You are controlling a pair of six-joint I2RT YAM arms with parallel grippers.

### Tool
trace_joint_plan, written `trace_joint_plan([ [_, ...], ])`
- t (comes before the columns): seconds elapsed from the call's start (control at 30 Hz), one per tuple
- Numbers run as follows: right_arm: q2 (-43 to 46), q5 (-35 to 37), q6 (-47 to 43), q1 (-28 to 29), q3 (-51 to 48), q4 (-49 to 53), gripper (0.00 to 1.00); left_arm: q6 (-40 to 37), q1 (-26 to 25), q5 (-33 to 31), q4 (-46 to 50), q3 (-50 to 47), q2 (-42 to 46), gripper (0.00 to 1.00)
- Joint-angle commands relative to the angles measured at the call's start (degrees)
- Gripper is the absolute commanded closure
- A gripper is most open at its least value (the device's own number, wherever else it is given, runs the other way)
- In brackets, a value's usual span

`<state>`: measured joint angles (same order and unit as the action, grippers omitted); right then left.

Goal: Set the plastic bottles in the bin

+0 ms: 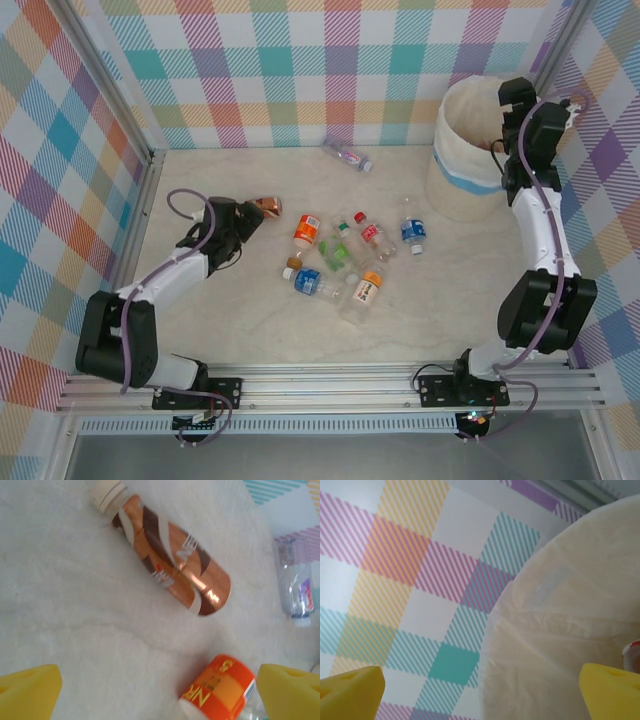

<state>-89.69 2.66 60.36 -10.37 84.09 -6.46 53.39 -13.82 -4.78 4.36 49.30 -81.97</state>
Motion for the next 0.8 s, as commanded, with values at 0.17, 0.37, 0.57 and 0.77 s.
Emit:
trace_joint_plan([
  [0.17,9.96,-20.55,-12.22,3.3,-9.71,2.35,0.0,14.98,5.2,-2.41,8.99,15.69,-14.79,0.0],
  [0.37,14.76,-36.34,-22.8,8.82,-15.99,11.75,0.0,20.79,7.55,-2.33,10.89,23.05,-23.71,0.0],
  [0.57,22.05,-33.08,-24.76,14.26,-26.19,14.68,0.0,21.37,8.79,-2.5,17.23,31.92,-30.98,0.04],
  [0.77,27.35,-31.81,-23.66,15.1,-31.08,15.92,0.0,23.23,8.99,-3.4,22.83,38.28,-35.82,0.06],
])
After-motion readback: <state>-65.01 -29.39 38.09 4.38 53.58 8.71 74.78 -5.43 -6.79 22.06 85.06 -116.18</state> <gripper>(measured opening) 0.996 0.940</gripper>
